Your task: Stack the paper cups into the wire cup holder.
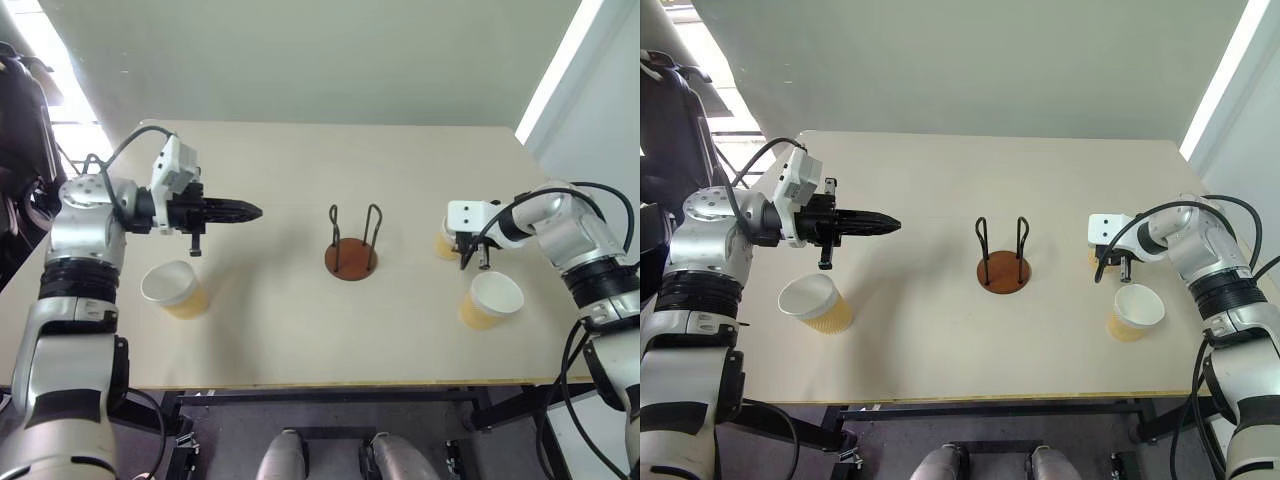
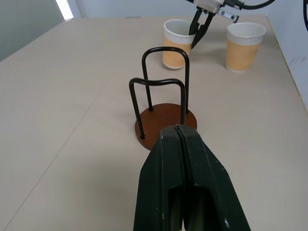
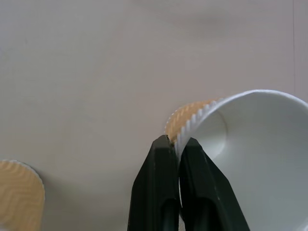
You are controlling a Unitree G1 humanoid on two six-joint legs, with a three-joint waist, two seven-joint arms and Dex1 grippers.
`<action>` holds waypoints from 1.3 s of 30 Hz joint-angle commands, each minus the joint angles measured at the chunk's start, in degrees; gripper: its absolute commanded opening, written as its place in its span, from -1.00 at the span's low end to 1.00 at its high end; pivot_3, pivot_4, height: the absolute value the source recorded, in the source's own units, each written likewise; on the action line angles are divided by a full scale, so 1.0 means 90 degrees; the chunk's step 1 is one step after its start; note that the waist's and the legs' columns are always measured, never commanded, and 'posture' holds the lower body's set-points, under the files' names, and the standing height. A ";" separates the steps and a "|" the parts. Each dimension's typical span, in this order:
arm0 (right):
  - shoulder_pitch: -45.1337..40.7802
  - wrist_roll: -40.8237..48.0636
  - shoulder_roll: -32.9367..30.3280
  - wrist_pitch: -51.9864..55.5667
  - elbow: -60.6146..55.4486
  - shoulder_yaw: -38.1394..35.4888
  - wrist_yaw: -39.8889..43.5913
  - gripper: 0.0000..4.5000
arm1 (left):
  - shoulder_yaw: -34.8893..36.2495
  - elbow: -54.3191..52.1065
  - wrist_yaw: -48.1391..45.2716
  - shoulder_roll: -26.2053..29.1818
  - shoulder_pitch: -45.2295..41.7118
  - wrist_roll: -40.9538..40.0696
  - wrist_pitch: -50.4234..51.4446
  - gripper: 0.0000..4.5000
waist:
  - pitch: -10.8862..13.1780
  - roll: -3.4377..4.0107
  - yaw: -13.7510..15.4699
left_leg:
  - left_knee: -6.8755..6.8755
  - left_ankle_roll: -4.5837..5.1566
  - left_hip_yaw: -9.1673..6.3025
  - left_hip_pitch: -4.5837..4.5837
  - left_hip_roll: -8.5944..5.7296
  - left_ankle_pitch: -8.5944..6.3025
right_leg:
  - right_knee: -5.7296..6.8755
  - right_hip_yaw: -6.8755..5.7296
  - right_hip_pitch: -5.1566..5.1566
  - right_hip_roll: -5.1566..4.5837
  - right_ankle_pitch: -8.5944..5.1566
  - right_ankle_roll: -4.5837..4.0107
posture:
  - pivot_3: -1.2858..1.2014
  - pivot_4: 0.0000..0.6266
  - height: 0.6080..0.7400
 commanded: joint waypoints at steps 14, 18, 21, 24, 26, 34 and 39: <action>-0.1221 0.0281 0.0277 0.1373 -0.2346 -0.0225 0.0556 -0.98 | -0.0464 0.1004 -0.0260 -0.0252 -0.0949 0.0210 -0.0577 -1.00 | 0.0000 0.0000 0.0012 | 0.0001 0.0000 0.0001 -0.0006 -0.0003 0.0000 | -0.0003 0.0000 -0.0002 0.0000 -0.0031 -0.0052 | 0.03 -0.52 1.00; -0.1520 0.0252 0.0363 0.1393 -0.2319 -0.0173 0.0558 -0.98 | -0.0512 0.1037 -0.0260 -0.0466 -0.1184 0.0287 -0.0482 -1.00 | 0.0000 -0.0001 0.0010 | 0.0001 -0.0001 0.0002 -0.0007 -0.0003 -0.0001 | -0.0005 0.0000 -0.0003 -0.0001 -0.0033 -0.0055 | 0.03 -0.52 1.00; -0.1664 0.0305 0.0525 0.1668 -0.2541 -0.0125 0.0651 -0.98 | -0.0543 0.1060 -0.0260 -0.0587 -0.1320 0.0322 -0.0417 -1.00 | 0.0000 0.0000 0.0006 | -0.0003 -0.0001 0.0004 -0.0007 -0.0002 -0.0001 | -0.0005 0.0000 -0.0008 -0.0001 -0.0035 -0.0056 | 0.03 -0.52 1.00; -0.1670 0.0387 0.0713 0.2004 -0.2862 -0.0069 0.0770 -0.98 | -0.0566 0.1118 -0.0260 -0.0679 -0.1419 0.0355 -0.0403 -1.00 | 0.0000 0.0000 0.0005 | -0.0008 -0.0001 0.0003 -0.0008 -0.0002 -0.0001 | -0.0004 -0.0001 -0.0012 0.0000 -0.0035 -0.0056 | 0.03 -0.52 1.00; -0.1656 0.0421 0.0845 0.2207 -0.3065 -0.0022 0.0836 -0.98 | -0.0583 0.1100 -0.0260 -0.0726 -0.1460 0.0354 -0.0375 -1.00 | 0.0000 0.0000 0.0005 | -0.0009 -0.0001 0.0004 -0.0008 -0.0002 -0.0001 | -0.0004 -0.0001 -0.0013 0.0000 -0.0035 -0.0051 | 0.03 -0.52 1.00; -0.1843 0.0418 0.1322 0.2290 -0.3038 0.0226 0.0838 -0.98 | -0.0634 0.0975 -0.0260 -0.0657 -0.1249 0.0225 -0.0470 -1.00 | 0.0000 0.0000 0.0002 | -0.0004 -0.0001 0.0006 -0.0010 -0.0003 -0.0001 | -0.0004 -0.0001 -0.0013 0.0000 -0.0039 -0.0053 | 0.03 -0.52 1.00; -0.1800 0.0406 0.1437 0.2138 -0.2906 0.0319 0.0806 -0.98 | -0.0759 0.0934 -0.0260 -0.0465 -0.0940 0.0130 -0.0717 -1.00 | 0.0000 0.0000 -0.0001 | -0.0004 -0.0001 0.0006 -0.0009 -0.0003 -0.0001 | -0.0001 -0.0001 -0.0014 0.0000 -0.0040 -0.0055 | 0.03 -0.52 1.00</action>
